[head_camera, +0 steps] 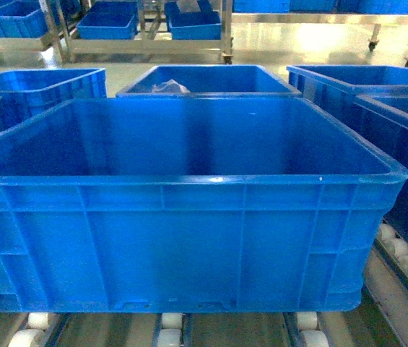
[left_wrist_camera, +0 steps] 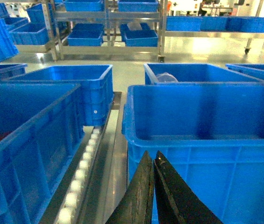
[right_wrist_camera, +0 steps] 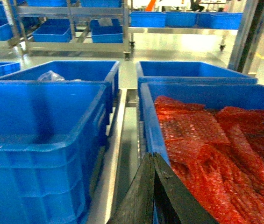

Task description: Place box next to blue box on left shelf

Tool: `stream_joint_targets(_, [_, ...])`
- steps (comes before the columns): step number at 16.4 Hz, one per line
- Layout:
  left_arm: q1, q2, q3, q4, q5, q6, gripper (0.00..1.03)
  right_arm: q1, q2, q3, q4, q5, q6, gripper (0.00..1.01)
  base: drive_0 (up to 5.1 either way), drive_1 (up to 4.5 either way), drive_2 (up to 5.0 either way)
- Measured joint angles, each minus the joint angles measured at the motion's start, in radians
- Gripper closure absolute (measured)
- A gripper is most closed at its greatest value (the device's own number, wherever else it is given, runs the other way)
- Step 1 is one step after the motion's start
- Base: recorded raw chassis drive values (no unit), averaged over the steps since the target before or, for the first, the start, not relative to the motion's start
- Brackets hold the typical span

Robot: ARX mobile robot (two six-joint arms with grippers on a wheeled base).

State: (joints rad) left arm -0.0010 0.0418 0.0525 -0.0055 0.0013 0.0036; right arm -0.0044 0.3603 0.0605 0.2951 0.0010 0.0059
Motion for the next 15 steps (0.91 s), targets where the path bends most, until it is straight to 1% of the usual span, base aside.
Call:
stream_joint_targets(3, [0.0,0.0,-0.004,-0.003,-0.003,0.0,1.01,0.004,-0.023,-0.008,-0.016,-0.002,0.0,0.99,0.0,0.0,0.0])
stream_joint_targets(4, [0.0,-0.014,-0.016,0.009,-0.002,0.0,1.01,0.004,-0.045,-0.013,-0.031,-0.002,0.0,0.99,0.0,0.0,0.0])
stream_joint_targets(5, [0.0,-0.03,-0.036,-0.006,-0.002,-0.001,1.01,0.004,-0.07,-0.021,-0.046,-0.001,0.0,0.99,0.0,0.0,0.0])
stream_joint_targets(7, [0.0,-0.032,-0.037,0.011,-0.002,0.0,1.01,0.004,-0.109,-0.048,-0.055,-0.002,0.0,0.99,0.0,0.0,0.0])
stream_joint_targets(8, [0.0,-0.032,-0.037,-0.001,-0.002,0.0,1.01,0.004,-0.13,-0.048,-0.063,-0.002,0.0,0.99,0.0,0.0,0.0])
stream_joint_targets(11, [0.0,-0.032,-0.037,0.0,-0.002,0.0,1.01,0.004,-0.182,-0.048,-0.117,-0.001,0.0,0.99,0.0,0.0,0.0])
stream_joint_targets(12, [0.0,-0.032,-0.037,0.001,-0.002,0.0,1.01,0.004,-0.222,-0.047,-0.173,-0.001,0.0,0.99,0.0,0.0,0.0])
stream_joint_targets(13, [0.0,-0.032,-0.037,-0.001,-0.005,-0.001,1.01,0.004,-0.33,-0.047,-0.308,0.0,0.0,0.99,0.0,0.0,0.0])
stream_joint_targets(14, [0.0,-0.032,-0.037,0.001,-0.001,0.0,1.01,0.004,-0.357,-0.043,-0.28,-0.002,0.0,0.99,0.0,0.0,0.0])
stream_joint_targets(15, [0.0,-0.032,-0.037,-0.001,-0.005,0.0,1.01,0.004,-0.356,-0.047,-0.309,-0.002,0.0,0.99,0.0,0.0,0.0])
